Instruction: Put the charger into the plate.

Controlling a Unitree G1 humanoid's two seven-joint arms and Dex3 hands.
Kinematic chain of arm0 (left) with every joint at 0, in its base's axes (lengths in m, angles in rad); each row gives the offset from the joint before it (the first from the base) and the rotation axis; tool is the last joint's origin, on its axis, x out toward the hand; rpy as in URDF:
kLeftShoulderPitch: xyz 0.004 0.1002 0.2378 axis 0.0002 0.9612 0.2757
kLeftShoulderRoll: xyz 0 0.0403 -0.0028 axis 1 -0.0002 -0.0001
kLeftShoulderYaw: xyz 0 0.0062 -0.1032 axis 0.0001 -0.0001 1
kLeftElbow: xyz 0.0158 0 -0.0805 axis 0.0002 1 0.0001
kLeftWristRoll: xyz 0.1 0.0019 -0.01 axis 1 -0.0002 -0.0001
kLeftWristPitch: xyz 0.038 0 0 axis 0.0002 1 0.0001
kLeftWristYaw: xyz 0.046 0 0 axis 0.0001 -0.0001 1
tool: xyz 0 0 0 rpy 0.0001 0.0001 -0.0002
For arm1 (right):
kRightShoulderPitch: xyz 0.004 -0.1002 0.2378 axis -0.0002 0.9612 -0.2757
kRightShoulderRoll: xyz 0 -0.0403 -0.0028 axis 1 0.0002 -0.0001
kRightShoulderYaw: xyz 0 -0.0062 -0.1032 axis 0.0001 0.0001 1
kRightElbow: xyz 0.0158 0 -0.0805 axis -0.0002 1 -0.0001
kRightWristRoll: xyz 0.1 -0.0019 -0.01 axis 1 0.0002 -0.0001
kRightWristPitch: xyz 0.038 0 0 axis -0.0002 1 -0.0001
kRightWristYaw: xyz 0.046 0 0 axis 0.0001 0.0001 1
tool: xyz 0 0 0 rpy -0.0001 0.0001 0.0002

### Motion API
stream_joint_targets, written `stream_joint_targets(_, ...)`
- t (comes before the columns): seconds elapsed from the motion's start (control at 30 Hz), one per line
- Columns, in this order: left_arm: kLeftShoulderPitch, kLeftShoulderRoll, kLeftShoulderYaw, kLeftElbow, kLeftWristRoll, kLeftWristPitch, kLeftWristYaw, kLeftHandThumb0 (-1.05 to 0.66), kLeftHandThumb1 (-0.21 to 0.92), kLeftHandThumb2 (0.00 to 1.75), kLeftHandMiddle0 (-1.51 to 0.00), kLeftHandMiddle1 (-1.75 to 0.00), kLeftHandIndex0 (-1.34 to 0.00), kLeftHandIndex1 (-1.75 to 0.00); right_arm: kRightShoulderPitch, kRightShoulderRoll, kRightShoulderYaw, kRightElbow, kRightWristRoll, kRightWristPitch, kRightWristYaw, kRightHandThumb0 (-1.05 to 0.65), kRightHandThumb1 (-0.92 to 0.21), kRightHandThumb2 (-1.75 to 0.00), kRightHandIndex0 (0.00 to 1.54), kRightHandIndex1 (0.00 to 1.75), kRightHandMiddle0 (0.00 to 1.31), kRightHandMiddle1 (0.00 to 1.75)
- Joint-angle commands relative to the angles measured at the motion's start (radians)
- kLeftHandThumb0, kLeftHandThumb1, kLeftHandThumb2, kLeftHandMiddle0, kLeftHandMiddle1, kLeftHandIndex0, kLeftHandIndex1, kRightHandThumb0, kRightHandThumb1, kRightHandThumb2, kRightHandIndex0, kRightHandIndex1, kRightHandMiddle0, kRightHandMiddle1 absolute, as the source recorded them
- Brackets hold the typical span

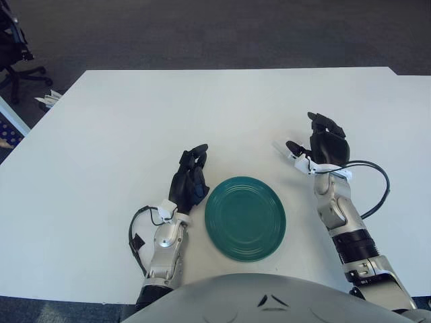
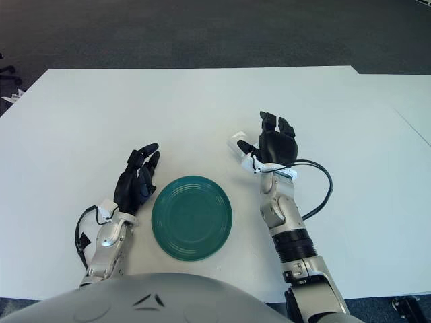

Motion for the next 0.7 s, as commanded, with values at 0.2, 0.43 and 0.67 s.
stream_joint_targets(0.2, 0.031, -0.037, -0.038, 0.018, 0.022, 0.038, 0.048, -0.87, 0.92, 0.87, -0.46, -0.02, -0.26, -0.92, -0.164, 0.039, 0.041, 0.213, 0.039, 0.008, -0.035, -0.92, -0.92, -0.61, 0.18, 0.01, 0.0, 0.47)
stream_joint_targets(0.43, 0.029, -0.021, -0.047, 0.017, 0.016, 0.025, 0.037, -0.88, 0.92, 0.88, -0.45, -0.02, -0.23, -0.9, -0.228, 0.063, 0.059, 0.33, 0.076, 0.01, -0.05, -0.91, -0.92, -0.61, 0.18, 0.01, 0.0, 0.46)
stream_joint_targets(0.67, 0.035, -0.019, -0.053, -0.005, 0.024, 0.053, 0.053, -0.87, 0.92, 0.89, -0.43, -0.01, -0.15, -0.85, -0.254, 0.09, 0.076, 0.374, 0.093, 0.034, -0.074, -0.91, -0.92, -0.61, 0.17, 0.0, 0.0, 0.45)
